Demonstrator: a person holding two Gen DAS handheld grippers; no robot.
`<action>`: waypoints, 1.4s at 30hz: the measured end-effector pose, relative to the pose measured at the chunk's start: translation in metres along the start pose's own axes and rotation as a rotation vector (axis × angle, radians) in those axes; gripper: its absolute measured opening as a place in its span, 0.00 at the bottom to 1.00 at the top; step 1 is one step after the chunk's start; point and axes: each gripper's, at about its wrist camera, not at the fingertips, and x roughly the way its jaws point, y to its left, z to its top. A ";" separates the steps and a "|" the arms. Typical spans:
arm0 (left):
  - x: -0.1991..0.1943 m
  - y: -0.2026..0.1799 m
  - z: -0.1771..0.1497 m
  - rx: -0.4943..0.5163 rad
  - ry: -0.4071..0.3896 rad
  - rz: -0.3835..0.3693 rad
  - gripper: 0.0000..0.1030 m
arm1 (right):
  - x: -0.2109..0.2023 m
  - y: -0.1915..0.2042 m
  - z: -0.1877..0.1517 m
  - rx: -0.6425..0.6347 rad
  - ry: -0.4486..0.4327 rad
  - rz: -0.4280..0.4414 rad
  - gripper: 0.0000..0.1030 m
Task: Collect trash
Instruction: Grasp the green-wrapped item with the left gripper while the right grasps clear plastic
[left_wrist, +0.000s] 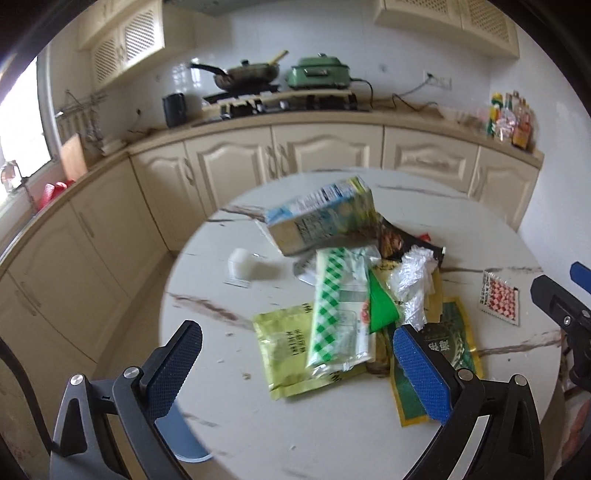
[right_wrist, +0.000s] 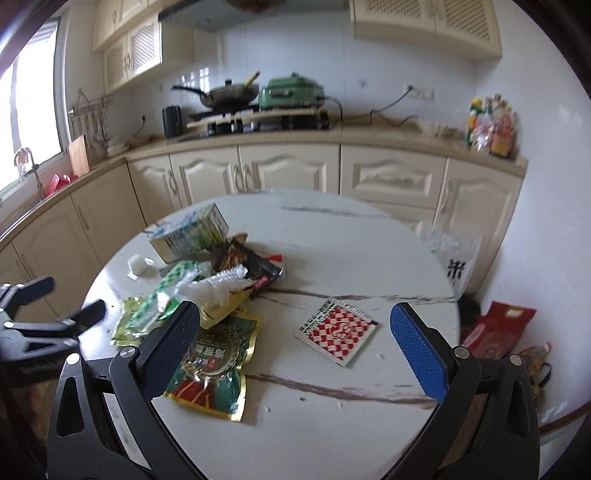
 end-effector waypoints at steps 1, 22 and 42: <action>0.009 -0.002 0.003 0.003 0.014 -0.012 0.99 | 0.010 -0.001 0.000 -0.001 0.017 0.006 1.00; 0.103 0.011 0.027 -0.044 0.138 -0.222 0.42 | 0.077 0.015 0.007 -0.010 0.115 0.074 1.00; 0.017 0.083 -0.012 -0.139 0.043 -0.313 0.09 | 0.136 0.082 0.011 -0.056 0.231 0.126 0.68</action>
